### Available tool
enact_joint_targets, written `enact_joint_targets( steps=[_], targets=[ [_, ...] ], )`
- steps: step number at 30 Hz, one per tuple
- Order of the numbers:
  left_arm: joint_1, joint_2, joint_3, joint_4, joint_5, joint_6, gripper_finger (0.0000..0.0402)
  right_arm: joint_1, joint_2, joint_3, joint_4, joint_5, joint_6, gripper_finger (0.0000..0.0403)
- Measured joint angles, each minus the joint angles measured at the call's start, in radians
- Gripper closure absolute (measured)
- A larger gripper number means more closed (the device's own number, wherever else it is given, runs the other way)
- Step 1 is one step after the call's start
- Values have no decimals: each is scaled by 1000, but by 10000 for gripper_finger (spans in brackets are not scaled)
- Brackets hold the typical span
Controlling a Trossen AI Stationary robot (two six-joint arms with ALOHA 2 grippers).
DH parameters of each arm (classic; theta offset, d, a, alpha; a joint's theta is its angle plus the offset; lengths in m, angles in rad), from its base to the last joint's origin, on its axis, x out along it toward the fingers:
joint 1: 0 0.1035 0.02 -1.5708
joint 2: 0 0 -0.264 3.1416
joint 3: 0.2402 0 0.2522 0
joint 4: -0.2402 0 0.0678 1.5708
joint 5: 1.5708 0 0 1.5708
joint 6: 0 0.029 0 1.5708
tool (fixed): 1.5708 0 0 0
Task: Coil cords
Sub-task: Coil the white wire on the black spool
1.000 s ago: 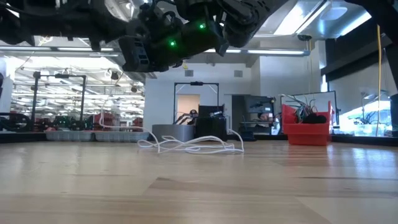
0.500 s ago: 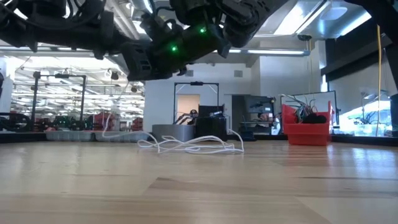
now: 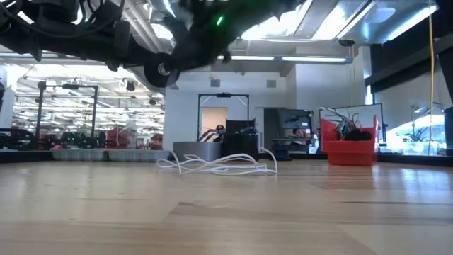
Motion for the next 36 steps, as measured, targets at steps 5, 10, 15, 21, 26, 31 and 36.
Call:
enact_joint_targets(
  steps=[5,10,15,21,26,31,36],
  targets=[
    [0,-3,0,0,0,-2,401,7,-58,0,-218,5,27,244],
    [0,-4,0,-8,1,-13,401,-9,-9,-73,-123,-6,21,242],
    [0,-4,0,0,1,-9,401,-65,76,-154,115,-149,-21,242],
    [0,-5,0,-7,1,-10,401,-103,113,-158,98,-144,-19,242],
    [0,-9,0,-10,2,-10,401,-70,76,-147,71,-138,-48,242],
    [0,-10,0,-11,2,-10,401,-40,36,-109,-19,-82,-76,242],
    [0,-10,0,-16,2,-13,401,-44,40,-101,-30,-60,-74,243]
  ],
)
